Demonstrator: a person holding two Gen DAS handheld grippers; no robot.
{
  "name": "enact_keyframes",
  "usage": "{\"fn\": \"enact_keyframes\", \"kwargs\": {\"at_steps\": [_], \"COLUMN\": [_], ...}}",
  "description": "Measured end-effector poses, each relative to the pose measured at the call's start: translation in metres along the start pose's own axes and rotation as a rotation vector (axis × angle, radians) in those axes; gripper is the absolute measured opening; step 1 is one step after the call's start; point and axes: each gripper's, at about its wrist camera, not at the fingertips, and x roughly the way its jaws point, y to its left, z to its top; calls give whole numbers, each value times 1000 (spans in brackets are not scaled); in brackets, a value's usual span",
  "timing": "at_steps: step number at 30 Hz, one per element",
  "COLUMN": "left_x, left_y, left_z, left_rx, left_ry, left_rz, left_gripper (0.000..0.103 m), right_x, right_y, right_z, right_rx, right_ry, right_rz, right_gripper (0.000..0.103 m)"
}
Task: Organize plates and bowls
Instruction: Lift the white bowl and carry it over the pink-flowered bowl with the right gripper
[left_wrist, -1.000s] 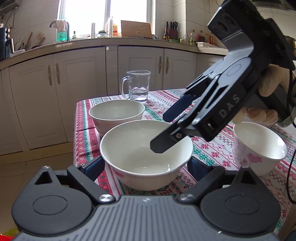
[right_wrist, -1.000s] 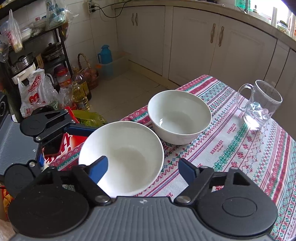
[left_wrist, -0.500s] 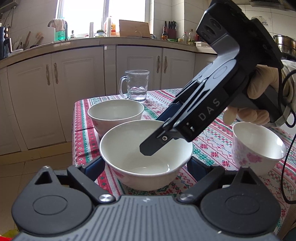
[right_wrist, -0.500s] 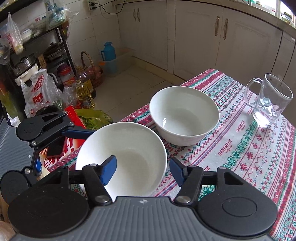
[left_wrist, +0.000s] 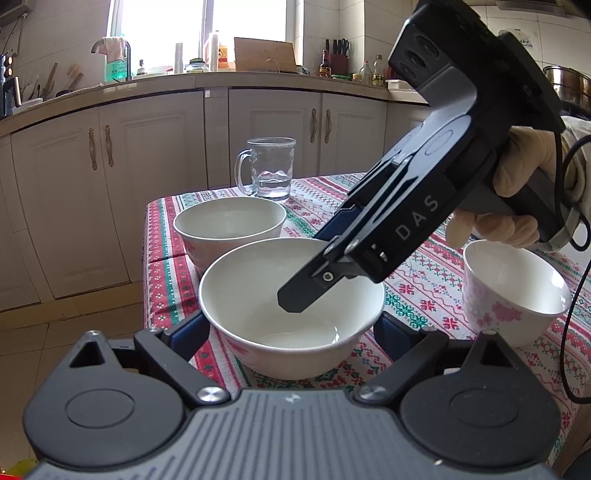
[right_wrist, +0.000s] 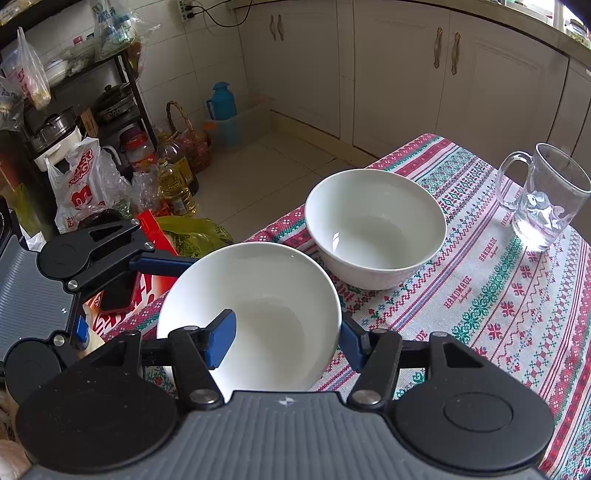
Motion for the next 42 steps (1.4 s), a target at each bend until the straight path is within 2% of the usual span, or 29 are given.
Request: {"fn": "enact_keyframes", "kwargs": {"at_steps": [19,42], "left_x": [-25,-70], "left_y": [-25,-85], "left_z": [13,22], "left_rx": [25,43], "left_ry": [17,41], "left_rz": [-38,-93], "left_gripper": [95,95], "right_x": [-39,-104], "right_y": [12,39], "right_z": [-18,-75], "right_rx": [-5,5], "right_ry": [-33,-90], "right_rz": [2,20], "right_gripper": [65,65]}}
